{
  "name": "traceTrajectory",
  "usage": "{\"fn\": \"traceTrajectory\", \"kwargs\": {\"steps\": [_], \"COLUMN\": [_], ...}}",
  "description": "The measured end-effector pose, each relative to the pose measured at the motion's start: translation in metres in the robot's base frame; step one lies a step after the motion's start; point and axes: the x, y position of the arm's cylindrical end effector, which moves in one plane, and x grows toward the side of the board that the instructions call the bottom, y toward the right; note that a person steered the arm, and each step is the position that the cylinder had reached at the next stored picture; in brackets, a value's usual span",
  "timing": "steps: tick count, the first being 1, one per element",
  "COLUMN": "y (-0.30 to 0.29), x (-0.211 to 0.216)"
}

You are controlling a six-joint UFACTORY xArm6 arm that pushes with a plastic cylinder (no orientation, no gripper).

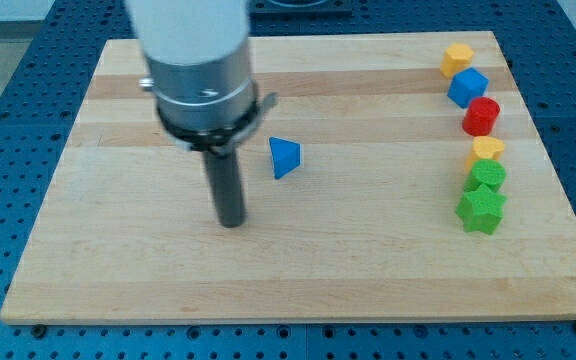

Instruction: Push the triangle into the green star

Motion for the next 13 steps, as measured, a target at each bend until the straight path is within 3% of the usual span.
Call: {"fn": "traceTrajectory", "kwargs": {"steps": [1,2,3,5,6,8,9,10,11,12,13], "y": [-0.013,-0.013,0.041,0.091,0.154,0.19,0.187,0.185,0.159,0.141,0.141], "x": [-0.087,-0.119,-0.098,-0.089,-0.07,-0.042,-0.016,-0.026,-0.073,-0.072,-0.029]}}
